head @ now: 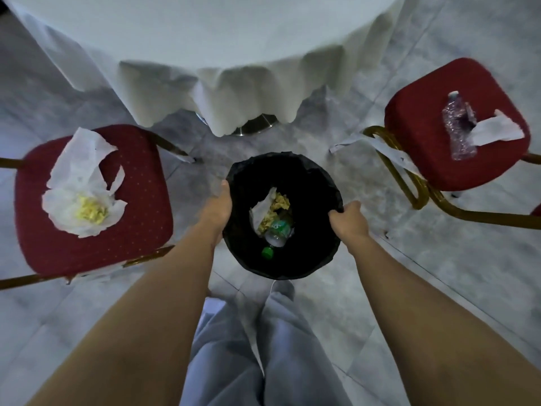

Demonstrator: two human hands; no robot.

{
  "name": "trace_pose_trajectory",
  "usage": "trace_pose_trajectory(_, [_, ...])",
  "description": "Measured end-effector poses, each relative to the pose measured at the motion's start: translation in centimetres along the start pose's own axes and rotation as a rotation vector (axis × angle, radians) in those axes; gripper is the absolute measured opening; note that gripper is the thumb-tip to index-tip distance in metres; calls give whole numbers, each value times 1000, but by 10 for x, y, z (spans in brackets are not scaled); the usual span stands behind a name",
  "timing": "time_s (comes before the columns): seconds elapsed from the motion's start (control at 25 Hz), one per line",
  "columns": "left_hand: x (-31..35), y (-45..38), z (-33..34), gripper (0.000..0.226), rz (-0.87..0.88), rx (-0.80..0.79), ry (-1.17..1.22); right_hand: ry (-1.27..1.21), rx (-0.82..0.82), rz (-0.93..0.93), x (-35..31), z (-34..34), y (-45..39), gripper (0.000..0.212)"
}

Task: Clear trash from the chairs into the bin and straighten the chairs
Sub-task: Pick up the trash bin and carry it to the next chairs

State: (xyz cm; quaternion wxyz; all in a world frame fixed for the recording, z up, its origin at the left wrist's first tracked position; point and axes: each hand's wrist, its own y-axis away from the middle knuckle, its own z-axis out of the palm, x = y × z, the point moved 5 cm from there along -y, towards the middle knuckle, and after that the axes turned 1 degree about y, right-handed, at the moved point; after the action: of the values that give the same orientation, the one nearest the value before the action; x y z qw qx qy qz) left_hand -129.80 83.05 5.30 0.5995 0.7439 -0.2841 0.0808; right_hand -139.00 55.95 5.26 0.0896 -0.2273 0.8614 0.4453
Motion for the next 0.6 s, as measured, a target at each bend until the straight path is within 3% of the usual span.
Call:
trace_pose_trajectory(0.12, [-15,-49,12,85,-6,41,-32,13,14,5,8,22,-42,53])
trace_pose_trajectory(0.32, [-40,-130,43,81,-1,60,-50,47,61,12,29,57,-114,46])
trace_pose_trajectory(0.6, [-80,-212,72,86,-25,79,-41,82,44,-29,46,109,-196,55])
